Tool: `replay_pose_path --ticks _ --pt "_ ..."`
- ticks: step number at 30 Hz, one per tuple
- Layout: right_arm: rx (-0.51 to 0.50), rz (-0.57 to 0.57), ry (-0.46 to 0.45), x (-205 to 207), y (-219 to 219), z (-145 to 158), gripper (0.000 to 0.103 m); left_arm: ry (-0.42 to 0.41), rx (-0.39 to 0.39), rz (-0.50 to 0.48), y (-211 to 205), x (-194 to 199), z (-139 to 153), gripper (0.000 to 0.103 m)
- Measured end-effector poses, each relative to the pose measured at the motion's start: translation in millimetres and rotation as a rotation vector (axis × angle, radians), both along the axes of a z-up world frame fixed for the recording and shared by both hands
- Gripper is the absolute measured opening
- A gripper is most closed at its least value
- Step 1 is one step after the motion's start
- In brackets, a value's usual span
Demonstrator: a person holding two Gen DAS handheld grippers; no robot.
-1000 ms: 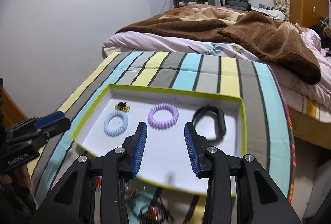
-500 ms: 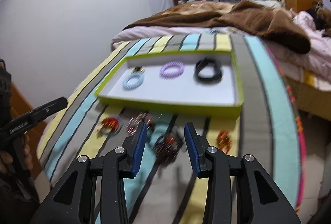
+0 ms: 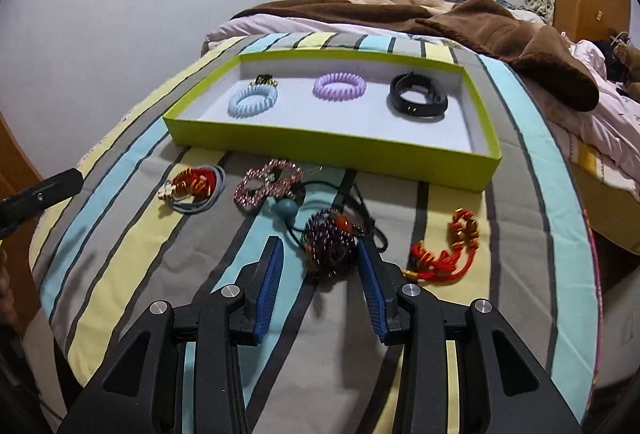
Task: Organize jewelry
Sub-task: 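Withdraw both tools from the box toward the remaining jewelry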
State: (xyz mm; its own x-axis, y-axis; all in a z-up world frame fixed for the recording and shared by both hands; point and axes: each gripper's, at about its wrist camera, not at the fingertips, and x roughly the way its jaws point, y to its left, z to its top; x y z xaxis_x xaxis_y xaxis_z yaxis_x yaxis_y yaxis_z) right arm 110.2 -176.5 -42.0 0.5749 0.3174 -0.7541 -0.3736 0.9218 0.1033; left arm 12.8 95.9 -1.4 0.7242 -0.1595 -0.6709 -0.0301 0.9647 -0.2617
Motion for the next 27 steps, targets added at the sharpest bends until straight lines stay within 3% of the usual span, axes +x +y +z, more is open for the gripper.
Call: replay_pose_path --ticks 8,10,11,27 --pt "0.015 -0.029 0.016 1 -3 -2 0.039 0.002 -0.008 0.005 5 -4 -3 0.044" --pt "0.013 -0.04 0.005 0 -4 -2 0.029 0.003 -0.005 -0.001 4 -4 -3 0.044" --pt "0.017 -0.045 0.003 0 -5 -1 0.029 0.003 -0.004 -0.005 3 -4 -3 0.044" --pt "0.14 -0.062 -0.027 -16 -32 11 0.023 0.037 0.007 -0.13 -32 25 -11 0.044"
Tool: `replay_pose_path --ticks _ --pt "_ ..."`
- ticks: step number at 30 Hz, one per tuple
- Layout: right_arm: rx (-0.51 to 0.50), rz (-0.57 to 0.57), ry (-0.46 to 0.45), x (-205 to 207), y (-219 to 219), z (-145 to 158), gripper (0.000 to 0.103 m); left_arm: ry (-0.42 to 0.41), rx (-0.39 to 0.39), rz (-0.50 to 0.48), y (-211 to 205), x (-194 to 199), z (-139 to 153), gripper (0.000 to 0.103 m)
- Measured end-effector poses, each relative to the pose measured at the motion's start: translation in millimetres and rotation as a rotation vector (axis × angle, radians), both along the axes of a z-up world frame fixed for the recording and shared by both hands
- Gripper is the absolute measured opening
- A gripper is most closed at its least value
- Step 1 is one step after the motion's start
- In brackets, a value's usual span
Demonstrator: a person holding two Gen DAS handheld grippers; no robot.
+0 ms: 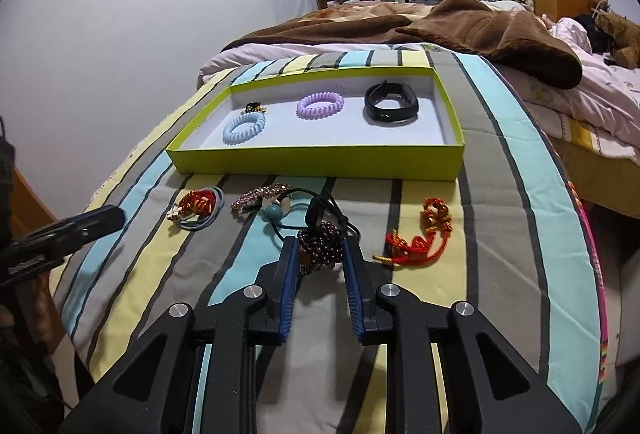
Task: Organize jewelry
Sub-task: 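Withdraw both tools from the box toward the remaining jewelry, then grasp the red beaded hair tie with the left tool while the right tool grasps the dark beaded bracelet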
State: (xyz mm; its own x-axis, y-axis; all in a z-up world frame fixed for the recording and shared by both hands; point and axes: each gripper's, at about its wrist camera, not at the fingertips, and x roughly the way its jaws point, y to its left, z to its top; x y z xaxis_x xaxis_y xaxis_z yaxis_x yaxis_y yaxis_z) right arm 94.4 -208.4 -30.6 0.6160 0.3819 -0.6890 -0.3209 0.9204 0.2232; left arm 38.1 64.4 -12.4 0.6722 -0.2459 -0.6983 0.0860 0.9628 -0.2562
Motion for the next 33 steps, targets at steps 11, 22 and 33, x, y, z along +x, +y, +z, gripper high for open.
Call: replay_pose_path --ticks 11,22,33 --pt "0.048 -0.001 -0.014 -13 -23 9 0.003 0.013 0.035 -0.051 -16 14 -6 0.044" --pt "0.046 0.063 -0.002 -12 -19 3 0.052 0.007 0.063 -0.058 -20 21 -4 0.044" --pt "-0.078 0.011 0.015 -2 -5 -14 0.028 0.002 0.054 -0.051 -15 22 -3 0.044"
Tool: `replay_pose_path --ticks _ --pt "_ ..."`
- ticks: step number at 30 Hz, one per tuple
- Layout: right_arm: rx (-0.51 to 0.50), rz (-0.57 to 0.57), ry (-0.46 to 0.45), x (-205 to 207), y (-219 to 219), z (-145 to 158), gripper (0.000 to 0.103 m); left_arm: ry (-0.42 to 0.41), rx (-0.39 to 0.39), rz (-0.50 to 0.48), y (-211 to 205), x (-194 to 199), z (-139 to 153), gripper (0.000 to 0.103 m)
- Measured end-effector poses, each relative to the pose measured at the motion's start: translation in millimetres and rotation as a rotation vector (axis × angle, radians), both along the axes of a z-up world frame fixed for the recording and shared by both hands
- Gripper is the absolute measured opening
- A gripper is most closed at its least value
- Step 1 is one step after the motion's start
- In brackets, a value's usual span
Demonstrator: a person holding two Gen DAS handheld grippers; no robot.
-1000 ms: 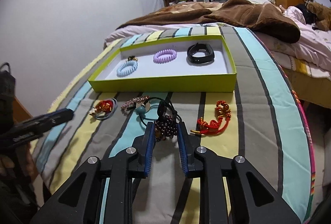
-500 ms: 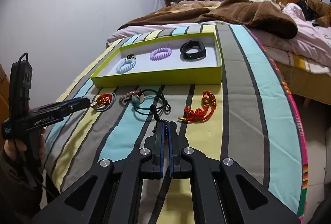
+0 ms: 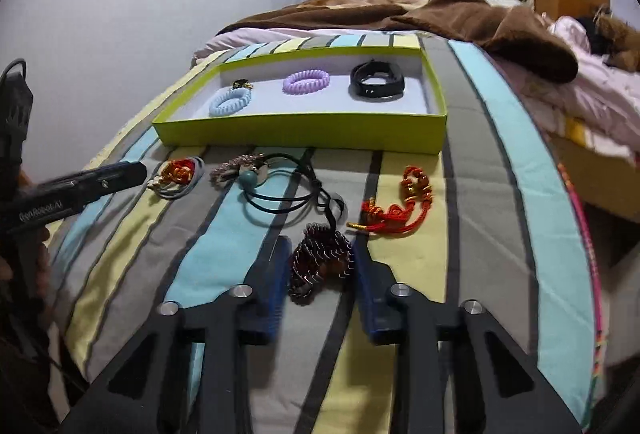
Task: Organize jewelry
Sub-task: 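Grasp the red beaded hair tie with the left tool while the right tool grasps the dark beaded bracelet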
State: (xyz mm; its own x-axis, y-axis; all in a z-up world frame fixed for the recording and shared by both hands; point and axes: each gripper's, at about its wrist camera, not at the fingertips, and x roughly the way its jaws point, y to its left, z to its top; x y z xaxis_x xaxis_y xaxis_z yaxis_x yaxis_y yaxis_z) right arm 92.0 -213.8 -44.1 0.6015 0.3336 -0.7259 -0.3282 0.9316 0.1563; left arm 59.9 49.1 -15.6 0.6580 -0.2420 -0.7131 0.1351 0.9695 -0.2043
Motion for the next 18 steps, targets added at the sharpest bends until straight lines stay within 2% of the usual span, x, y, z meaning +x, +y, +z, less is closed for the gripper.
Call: replay_pose_path --ticks 5,9,16,18 --pt "0.037 -0.015 -0.017 -3 -8 6 0.023 -0.001 0.003 -0.018 -3 0 1 0.044" --pt "0.095 -0.035 -0.049 -6 -18 19 0.022 -0.004 0.025 -0.061 -9 4 2 0.044" --pt "0.132 -0.043 -0.082 -9 -26 33 0.022 -0.005 0.169 -0.112 -33 15 -1 0.044" --pt "0.136 -0.044 -0.08 -8 -26 33 0.022 0.0 0.195 -0.125 -38 17 -2 0.039"
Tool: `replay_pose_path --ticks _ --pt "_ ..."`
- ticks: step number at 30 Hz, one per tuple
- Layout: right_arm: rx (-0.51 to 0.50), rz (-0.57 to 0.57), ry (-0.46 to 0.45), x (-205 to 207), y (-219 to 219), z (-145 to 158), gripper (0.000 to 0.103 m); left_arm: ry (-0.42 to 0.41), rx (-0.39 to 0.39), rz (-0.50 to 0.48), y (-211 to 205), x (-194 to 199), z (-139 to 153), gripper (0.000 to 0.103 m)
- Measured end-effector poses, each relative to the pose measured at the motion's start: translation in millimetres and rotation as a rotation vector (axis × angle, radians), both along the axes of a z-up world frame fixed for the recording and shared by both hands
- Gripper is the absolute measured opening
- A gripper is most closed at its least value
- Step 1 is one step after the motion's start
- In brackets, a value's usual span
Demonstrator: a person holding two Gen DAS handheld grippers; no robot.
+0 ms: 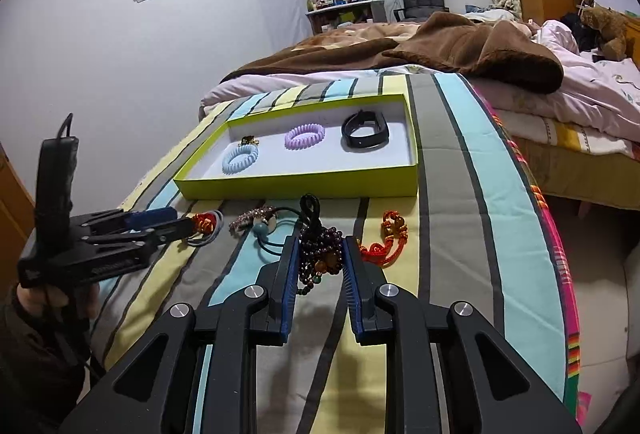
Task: Organize jewelry
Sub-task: 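Grasp the red beaded hair tie with the left tool while the right tool grasps the dark beaded bracelet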
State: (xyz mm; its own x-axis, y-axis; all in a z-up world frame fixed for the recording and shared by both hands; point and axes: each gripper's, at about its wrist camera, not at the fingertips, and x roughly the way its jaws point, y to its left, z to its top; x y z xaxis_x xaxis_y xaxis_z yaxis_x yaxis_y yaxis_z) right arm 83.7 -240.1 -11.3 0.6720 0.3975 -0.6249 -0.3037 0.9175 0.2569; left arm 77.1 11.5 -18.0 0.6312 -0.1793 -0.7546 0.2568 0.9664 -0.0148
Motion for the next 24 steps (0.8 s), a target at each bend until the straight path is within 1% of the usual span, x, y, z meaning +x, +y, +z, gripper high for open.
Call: replay_pose_path --ticks 4,8,9,11,13,14,16,18,24 --pt "0.005 0.0 0.004 2 -2 -1 0.022 -0.009 0.023 -0.017 -6 1 1 0.036" --pt "0.01 0.0 0.012 2 -4 -3 0.022 0.01 0.047 -0.028 -11 5 -4 0.033" --pt "0.01 0.001 0.013 2 -5 -3 0.022 0.011 0.052 -0.026 -12 6 -3 0.028" --pt "0.012 -0.002 0.009 3 -5 -3 0.022 0.01 0.049 -0.038 -14 4 -2 0.022" --pt "0.016 -0.001 0.01 3 -6 -2 0.022 0.015 0.052 -0.048 -16 4 -2 0.008" --pt "0.017 -0.002 0.011 3 -6 -3 0.022 0.019 0.052 -0.05 -17 4 -2 0.006" --pt "0.02 -0.001 0.011 3 -7 -3 0.022 0.018 0.062 -0.048 -18 3 -3 0.006" --pt "0.021 -0.001 0.01 2 -7 -2 0.022 0.017 0.053 -0.047 -18 2 -2 0.002" --pt "0.025 0.002 0.01 0 -8 0 0.022 -0.013 0.032 -0.031 -14 -2 7 0.001"
